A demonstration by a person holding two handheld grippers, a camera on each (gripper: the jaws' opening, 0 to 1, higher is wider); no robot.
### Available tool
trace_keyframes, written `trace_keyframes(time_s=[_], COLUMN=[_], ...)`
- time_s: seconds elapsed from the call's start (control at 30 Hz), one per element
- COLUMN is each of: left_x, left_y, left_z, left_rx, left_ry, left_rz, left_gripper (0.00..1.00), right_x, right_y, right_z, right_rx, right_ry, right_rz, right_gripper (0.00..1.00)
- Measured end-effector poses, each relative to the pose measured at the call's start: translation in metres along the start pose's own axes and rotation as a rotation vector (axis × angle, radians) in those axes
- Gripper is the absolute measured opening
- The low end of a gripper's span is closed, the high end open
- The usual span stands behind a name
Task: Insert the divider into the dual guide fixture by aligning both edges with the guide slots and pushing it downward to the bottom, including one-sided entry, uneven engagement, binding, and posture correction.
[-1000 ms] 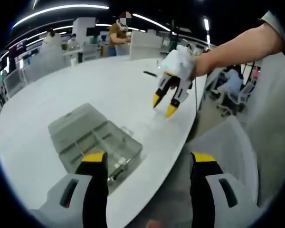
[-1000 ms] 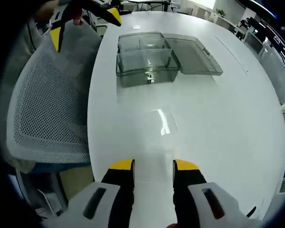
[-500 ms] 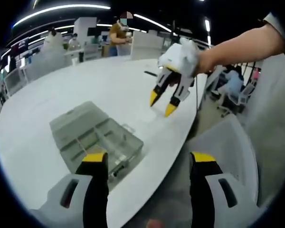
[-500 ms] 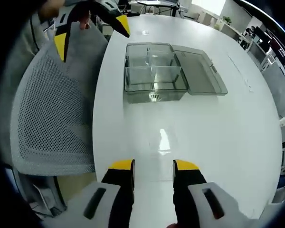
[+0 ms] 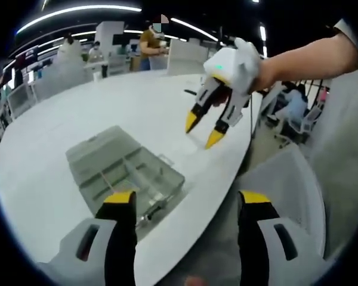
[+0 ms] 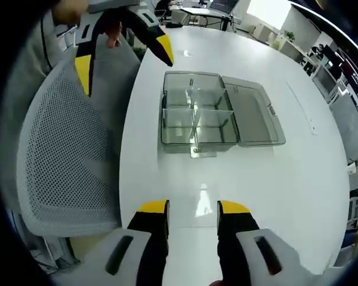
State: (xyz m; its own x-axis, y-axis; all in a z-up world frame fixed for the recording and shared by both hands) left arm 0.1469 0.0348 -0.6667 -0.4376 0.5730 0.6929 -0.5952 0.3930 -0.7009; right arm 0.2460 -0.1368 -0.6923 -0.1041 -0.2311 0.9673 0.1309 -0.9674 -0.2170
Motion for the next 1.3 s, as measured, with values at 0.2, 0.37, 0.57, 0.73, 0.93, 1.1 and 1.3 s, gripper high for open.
trace_keyframes(time_s=[0.2,0.37,0.57,0.73,0.93,1.1,1.3], left_x=[0.0,0.0,-0.001,-0.001,-0.002,-0.002,-0.003], left_y=[0.0,0.001,0.001,0.001,0.0,0.0,0.0], left_z=[-0.004,-0.006,-0.006,-0.007,-0.007,-0.007,-0.008], left_rx=[0.003,0.008,0.008,0.01,0.012,0.015,0.019], left_ry=[-0.003,-0.004,-0.004,-0.004,-0.002,-0.002,-0.002], left_rz=[-0.001,-0.001,-0.006,-0.006,-0.007,-0.008,-0.008], left_gripper=[0.67,0.67,0.67,0.67,0.66,0.66,0.66], right_x=[0.005,0.008,0.009,0.011,0.014,0.015,0.018], right_y=[-0.011,-0.018,-0.023,-0.025,-0.03,-0.035,-0.04], right_z=[0.002,0.002,0.001,0.0,-0.001,-0.001,-0.001], right_rx=[0.013,0.021,0.027,0.025,0.028,0.032,0.037], right_ry=[0.012,0.024,0.034,0.044,0.06,0.073,0.086], right_rz=[0.02,0.037,0.052,0.059,0.074,0.084,0.099], right_gripper=[0.27,0.27,0.27,0.27,0.27,0.27,0.27])
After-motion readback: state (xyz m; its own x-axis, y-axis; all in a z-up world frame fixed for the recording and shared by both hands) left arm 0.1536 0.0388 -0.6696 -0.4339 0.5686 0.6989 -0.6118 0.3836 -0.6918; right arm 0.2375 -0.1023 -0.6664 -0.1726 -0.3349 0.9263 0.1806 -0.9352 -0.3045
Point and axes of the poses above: the point that each gripper's makers call its tool centre point, and the gripper's own axes: x roughly backward along the fingers, z roughly to its right, y roughly out of its underside, the point moved 6 cm from there along x, roughly backward along the fingers, and after that the axes turned 9 degrees about -z, right-handed, at the moved point
